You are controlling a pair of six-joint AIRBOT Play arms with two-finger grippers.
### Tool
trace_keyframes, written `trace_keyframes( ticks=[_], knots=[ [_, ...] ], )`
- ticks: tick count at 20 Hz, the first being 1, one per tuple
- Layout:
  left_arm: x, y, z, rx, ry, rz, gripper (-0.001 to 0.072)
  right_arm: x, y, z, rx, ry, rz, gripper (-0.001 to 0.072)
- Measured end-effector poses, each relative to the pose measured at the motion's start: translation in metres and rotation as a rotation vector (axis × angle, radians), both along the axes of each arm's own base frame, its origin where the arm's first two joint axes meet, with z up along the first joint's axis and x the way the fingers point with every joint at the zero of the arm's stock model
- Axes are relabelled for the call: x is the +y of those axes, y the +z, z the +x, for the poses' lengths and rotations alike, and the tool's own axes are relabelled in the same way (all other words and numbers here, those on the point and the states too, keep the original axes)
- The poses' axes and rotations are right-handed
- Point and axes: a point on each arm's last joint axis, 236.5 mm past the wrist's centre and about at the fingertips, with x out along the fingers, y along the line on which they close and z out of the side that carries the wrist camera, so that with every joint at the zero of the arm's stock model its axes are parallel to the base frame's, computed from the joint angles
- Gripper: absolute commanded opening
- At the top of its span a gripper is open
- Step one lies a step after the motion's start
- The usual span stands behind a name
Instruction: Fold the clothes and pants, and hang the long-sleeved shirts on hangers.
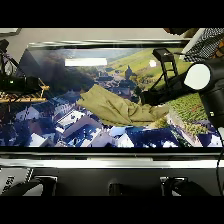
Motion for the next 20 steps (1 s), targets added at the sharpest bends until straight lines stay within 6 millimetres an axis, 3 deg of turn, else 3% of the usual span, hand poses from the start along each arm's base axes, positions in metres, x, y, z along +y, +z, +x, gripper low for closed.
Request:
trace_keyframes(
  ticks=[11, 12, 14, 15, 18, 20],
  knots=[
    [0.0, 0.005, 0.007, -0.034, 0.008, -0.004, 0.0021, 0.0, 0.0, 0.0, -0.001, 0.0, 0.001, 0.0033],
    [0.0, 0.005, 0.008, -0.038, 0.011, -0.008, 0.0092, 0.0, 0.0, 0.0, -0.002, 0.0, 0.001, 0.0034],
    [0.0, 0.006, 0.01, -0.039, 0.03, -0.021, 0.0643, 0.0, 0.001, 0.001, -0.005, -0.001, 0.002, 0.0034],
    [0.002, 0.004, 0.009, -0.029, 0.048, -0.031, 0.0674, 0.0, 0.0, 0.001, -0.004, -0.001, 0.002, 0.0034],
    [0.015, -0.014, 0.003, 0.034, 0.102, -0.045, 0.0673, 0.0, -0.003, -0.008, 0.039, -0.002, -0.001, 0.0046],
    [0.027, -0.043, -0.001, 0.092, 0.153, -0.075, 0.0671, -0.003, -0.007, -0.019, 0.086, 0.001, -0.015, 0.0201]
  ],
)
